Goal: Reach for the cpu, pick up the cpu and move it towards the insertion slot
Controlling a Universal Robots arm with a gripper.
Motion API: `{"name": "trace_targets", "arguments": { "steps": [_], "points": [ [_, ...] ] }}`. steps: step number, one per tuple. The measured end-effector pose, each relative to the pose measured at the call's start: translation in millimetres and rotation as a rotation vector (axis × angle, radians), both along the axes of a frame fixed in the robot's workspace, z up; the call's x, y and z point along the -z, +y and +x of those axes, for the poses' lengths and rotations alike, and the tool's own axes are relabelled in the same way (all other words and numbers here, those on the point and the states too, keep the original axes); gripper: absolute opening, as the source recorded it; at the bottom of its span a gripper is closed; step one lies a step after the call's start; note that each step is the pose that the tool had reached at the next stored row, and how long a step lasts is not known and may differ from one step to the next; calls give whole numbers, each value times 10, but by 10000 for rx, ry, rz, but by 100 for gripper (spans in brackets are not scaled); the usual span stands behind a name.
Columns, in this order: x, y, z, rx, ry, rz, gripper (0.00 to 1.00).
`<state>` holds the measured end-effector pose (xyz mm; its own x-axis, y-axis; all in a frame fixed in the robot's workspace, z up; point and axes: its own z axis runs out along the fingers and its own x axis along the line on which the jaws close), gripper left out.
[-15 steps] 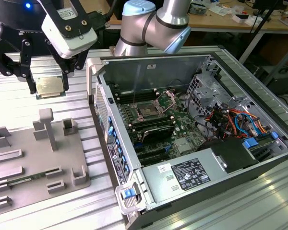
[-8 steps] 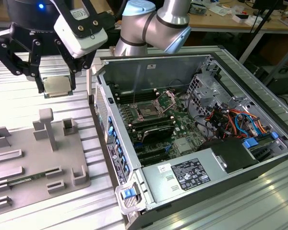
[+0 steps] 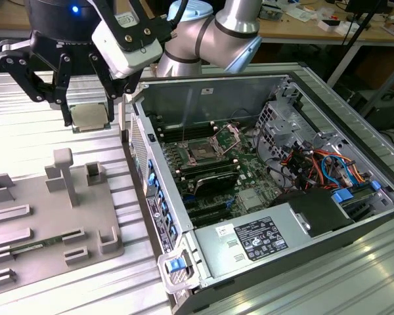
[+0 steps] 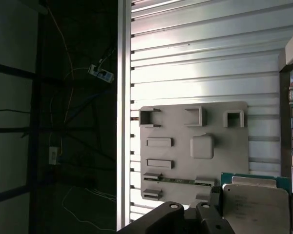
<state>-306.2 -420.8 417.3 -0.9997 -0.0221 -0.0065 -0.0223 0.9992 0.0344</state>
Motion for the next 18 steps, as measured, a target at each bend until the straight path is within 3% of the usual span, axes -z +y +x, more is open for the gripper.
{"name": "trace_targets", "arguments": {
  "steps": [13,15,16,18],
  "points": [
    [0,0,238,0,0,0,55],
    [0,0,500,0,0,-1,55],
    [0,0,582,0,-1,0,55],
    [0,35,632,0,0,0,55]
  ]
}}
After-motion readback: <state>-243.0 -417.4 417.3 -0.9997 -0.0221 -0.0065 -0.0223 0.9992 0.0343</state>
